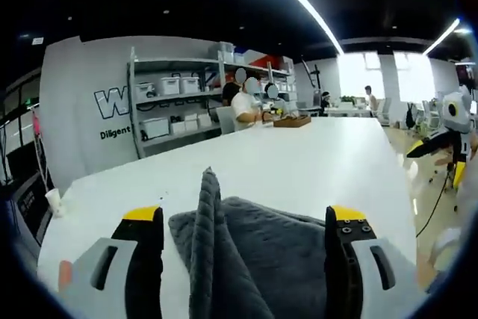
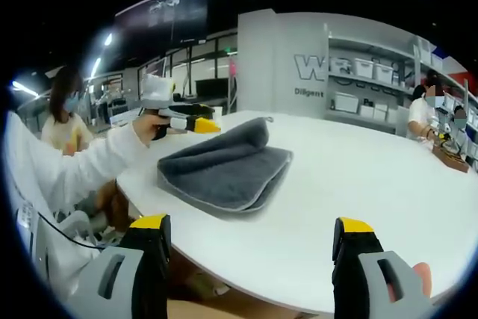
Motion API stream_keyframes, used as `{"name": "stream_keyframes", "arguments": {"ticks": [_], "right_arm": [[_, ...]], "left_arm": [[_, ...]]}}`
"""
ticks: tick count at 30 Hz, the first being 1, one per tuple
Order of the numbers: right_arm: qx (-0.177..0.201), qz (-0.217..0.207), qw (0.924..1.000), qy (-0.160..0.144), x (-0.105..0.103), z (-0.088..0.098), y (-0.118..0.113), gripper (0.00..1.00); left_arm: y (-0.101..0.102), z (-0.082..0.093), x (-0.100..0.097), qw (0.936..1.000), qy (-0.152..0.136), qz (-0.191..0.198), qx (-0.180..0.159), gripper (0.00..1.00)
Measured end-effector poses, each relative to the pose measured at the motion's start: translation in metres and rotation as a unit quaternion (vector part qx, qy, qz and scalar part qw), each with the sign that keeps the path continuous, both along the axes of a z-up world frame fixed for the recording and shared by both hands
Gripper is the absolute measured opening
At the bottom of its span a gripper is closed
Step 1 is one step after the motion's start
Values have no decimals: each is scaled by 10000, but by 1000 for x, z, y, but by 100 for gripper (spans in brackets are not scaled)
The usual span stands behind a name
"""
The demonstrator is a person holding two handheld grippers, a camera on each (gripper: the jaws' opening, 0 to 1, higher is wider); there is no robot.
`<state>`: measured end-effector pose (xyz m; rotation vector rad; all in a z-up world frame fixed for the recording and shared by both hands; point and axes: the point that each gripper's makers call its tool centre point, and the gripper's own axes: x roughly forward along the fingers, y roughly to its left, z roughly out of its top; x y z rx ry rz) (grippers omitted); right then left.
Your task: Open the folded towel by lifting each exposed corner and separating the folded layers until the towel lies flat within the target outline without major curled edges
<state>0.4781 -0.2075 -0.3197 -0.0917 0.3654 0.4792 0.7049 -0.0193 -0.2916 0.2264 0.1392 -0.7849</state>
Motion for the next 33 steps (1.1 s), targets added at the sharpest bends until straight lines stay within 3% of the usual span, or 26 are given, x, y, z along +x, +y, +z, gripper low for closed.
{"name": "stream_keyframes", "arguments": {"ticks": [3, 10, 16, 20, 33], "right_arm": [[-2, 14, 10000, -7, -1, 0, 1, 89], [20, 0, 10000, -55, -2, 3, -1, 89], [37, -25, 10000, -63, -2, 4, -3, 89], [36, -6, 10000, -58, -2, 4, -3, 89], [64, -33, 9999, -73, -3, 4, -5, 89]], "left_arm": [[-3, -3, 15, 9995, -207, 101, 213, 85], [-7, -21, 41, 9997, 92, 148, 188, 76], [-7, -38, 54, 9984, 167, 232, 493, 68], [-9, -39, 58, 9985, 299, 206, 413, 53], [-17, -43, 70, 9956, 248, 346, 837, 36]]}}
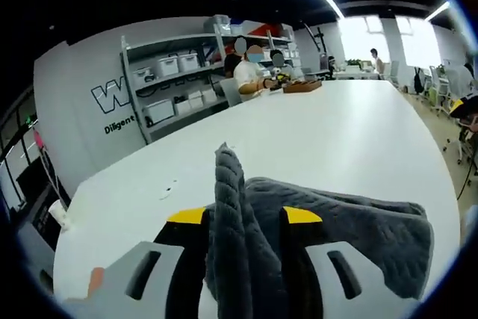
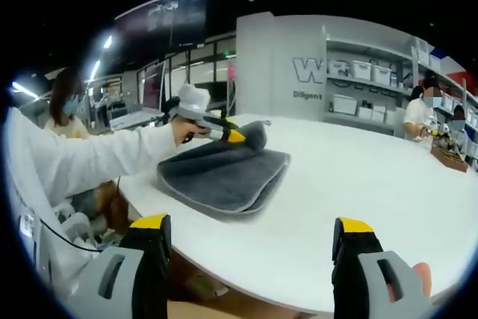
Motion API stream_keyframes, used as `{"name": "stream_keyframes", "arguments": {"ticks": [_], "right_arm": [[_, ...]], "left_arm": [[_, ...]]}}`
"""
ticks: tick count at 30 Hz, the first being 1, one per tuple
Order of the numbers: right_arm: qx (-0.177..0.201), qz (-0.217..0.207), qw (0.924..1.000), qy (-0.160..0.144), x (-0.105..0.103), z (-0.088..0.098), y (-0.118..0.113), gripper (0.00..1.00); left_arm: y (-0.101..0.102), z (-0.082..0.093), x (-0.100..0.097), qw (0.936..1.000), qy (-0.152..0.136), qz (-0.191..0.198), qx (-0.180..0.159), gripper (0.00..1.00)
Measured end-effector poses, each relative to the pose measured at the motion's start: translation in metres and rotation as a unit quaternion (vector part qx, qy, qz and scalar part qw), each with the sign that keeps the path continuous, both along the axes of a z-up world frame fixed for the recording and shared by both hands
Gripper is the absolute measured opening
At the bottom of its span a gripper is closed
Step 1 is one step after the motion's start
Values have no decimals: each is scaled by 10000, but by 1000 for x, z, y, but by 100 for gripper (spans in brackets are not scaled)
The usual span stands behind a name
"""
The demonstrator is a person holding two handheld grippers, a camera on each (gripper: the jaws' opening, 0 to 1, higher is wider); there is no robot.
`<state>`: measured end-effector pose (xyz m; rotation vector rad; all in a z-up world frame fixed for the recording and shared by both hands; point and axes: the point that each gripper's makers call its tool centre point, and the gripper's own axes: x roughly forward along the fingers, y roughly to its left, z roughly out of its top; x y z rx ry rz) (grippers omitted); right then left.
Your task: Open the folded towel by lifting each exposed corner and separating the folded layers until the towel lies flat within the target outline without major curled edges
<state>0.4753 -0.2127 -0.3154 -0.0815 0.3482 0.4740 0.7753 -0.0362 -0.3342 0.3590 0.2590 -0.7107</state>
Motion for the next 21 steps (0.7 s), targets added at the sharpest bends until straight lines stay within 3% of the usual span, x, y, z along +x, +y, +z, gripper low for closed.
{"name": "stream_keyframes", "arguments": {"ticks": [3, 11, 14, 16, 21], "right_arm": [[5, 4, 10000, -11, 0, 1, 0, 89], [12, 28, 10000, -29, -1, 2, 1, 88], [2, 37, 10000, -4, 0, 0, 1, 88], [-2, 37, 10000, 0, -1, 0, 1, 88], [20, 10, 10000, -34, -1, 2, 0, 88]], "left_arm": [[-1, -1, 4, 9999, 58, 89, 31, 34], [4, -5, 7, 9990, 160, 187, 361, 7], [7, -3, 6, 9987, 193, 181, 443, 5], [8, 1, 5, 9990, 275, 194, 283, 4], [28, 8, 10, 9974, 367, 581, 223, 3]]}}
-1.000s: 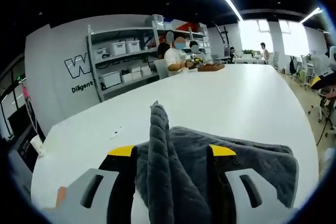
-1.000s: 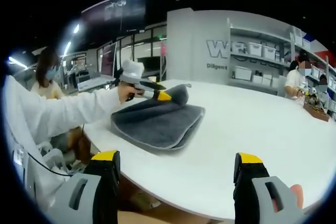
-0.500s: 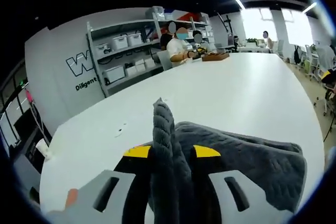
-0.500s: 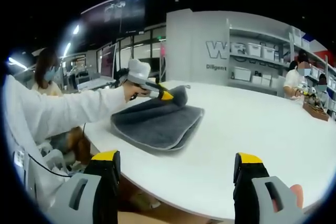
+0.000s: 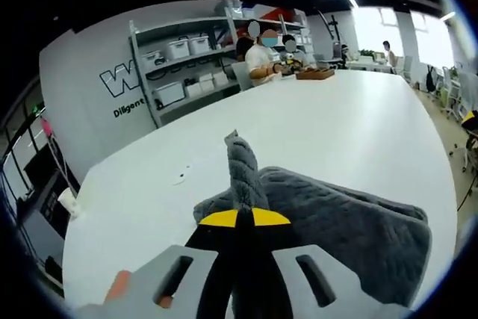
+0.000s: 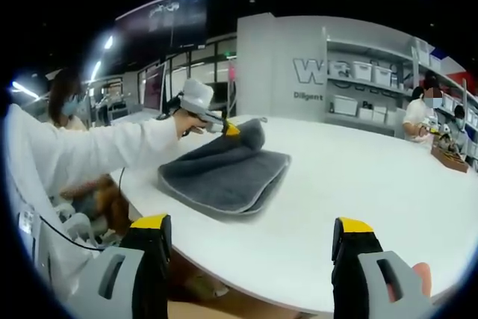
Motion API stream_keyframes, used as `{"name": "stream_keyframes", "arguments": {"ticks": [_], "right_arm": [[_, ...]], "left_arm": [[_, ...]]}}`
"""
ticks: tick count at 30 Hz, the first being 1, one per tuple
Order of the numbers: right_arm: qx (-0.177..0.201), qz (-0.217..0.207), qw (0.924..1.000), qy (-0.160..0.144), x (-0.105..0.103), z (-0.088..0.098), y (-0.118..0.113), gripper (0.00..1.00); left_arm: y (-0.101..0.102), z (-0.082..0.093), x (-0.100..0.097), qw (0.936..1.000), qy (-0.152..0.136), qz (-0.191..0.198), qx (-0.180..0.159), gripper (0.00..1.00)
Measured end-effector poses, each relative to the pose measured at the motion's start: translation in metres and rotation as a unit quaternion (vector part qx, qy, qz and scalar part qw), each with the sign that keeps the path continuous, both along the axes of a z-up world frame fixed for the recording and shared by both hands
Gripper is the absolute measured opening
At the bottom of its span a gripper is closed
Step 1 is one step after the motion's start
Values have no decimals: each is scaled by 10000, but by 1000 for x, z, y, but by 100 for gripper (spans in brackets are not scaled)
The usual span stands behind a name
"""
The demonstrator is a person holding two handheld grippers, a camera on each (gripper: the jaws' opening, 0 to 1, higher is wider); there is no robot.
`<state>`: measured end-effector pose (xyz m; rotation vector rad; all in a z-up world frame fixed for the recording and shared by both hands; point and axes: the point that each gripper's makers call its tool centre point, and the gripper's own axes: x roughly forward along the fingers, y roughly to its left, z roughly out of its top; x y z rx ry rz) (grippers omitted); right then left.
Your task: Open the folded towel by lifting each exposed corner and separating the folded layers until the towel lies flat within the target outline without major curled edges
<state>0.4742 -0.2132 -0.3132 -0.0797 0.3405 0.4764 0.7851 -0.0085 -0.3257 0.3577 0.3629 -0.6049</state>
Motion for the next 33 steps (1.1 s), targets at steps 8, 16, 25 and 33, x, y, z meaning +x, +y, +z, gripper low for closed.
{"name": "stream_keyframes", "arguments": {"ticks": [8, 16, 25, 33], "right_arm": [[6, -9, 10000, 5, 0, 0, -2, 88], [8, 15, 10000, 8, 0, 0, 0, 88], [-15, -3, 10000, 76, 2, -4, -1, 88], [-38, 1, 9999, 134, 3, -8, 0, 88]], "left_arm": [[46, 5, 5, 9978, 81, 594, 282, 3], [122, -5, 16, 9845, 199, 1381, 1064, 3], [174, -32, 16, 9730, 468, 1752, 1425, 3], [190, -53, 16, 9690, 669, 1879, 1459, 3]]}}
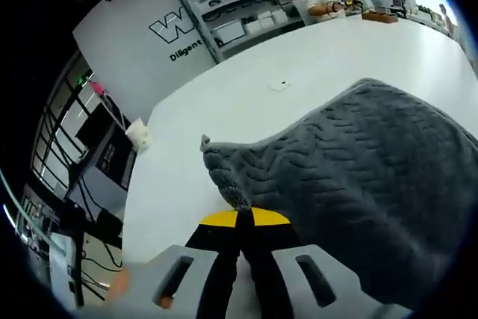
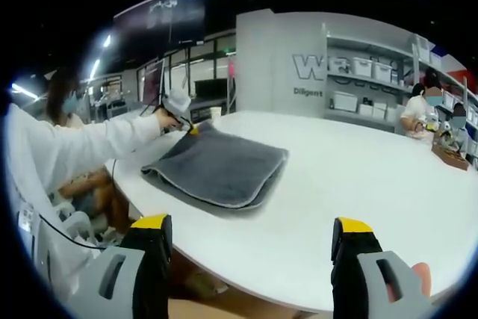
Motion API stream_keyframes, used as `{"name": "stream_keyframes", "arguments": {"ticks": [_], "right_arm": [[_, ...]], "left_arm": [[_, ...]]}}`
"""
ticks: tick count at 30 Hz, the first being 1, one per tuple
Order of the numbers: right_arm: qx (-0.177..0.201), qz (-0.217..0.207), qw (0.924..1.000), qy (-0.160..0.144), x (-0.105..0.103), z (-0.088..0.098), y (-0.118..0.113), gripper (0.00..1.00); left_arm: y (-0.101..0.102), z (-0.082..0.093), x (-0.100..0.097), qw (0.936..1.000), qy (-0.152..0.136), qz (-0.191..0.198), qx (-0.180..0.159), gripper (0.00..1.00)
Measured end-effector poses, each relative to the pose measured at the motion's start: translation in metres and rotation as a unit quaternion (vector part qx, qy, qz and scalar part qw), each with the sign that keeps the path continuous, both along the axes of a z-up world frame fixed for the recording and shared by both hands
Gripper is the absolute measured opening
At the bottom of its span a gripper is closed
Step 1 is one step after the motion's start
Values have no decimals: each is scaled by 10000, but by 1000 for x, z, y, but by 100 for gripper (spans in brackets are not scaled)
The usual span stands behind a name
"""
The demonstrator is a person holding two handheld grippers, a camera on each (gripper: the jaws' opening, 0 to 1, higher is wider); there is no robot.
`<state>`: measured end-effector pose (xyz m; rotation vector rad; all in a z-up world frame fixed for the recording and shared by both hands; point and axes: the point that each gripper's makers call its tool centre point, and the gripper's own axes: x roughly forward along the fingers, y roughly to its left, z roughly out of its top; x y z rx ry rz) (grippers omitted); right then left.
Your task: Open the folded towel by lifting each exposed corner and separating the folded layers until the towel lies flat within the target outline without major curled edges
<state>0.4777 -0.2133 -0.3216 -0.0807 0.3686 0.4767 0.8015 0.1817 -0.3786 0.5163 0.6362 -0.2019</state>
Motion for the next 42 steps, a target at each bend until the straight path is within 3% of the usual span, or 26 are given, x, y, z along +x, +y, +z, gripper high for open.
{"name": "stream_keyframes", "arguments": {"ticks": [10, 16, 23, 28, 29, 42], "right_arm": [[1, -32, 10000, 24, 1, -1, -3, 87], [9, -50, 10000, 24, 1, -2, -4, 87], [19, -50, 10000, 38, 1, -2, -4, 88], [11, -51, 10000, 47, 1, -2, -4, 87], [9, -53, 10000, 45, 1, -2, -4, 88], [15, -109, 9999, 66, 2, -3, -6, 87]], "left_arm": [[7, -29, 6, 9993, 209, 97, -277, 4], [2, -30, 0, 9917, 147, 290, -1240, 7], [3, 0, -7, 9817, -392, 252, -1844, 15], [-9, 29, -22, 9681, -803, 71, -2374, 19], [-16, 38, -29, 9625, -894, -49, -2561, 19], [-76, 75, -123, 9385, -1015, -1144, -3095, 24]]}}
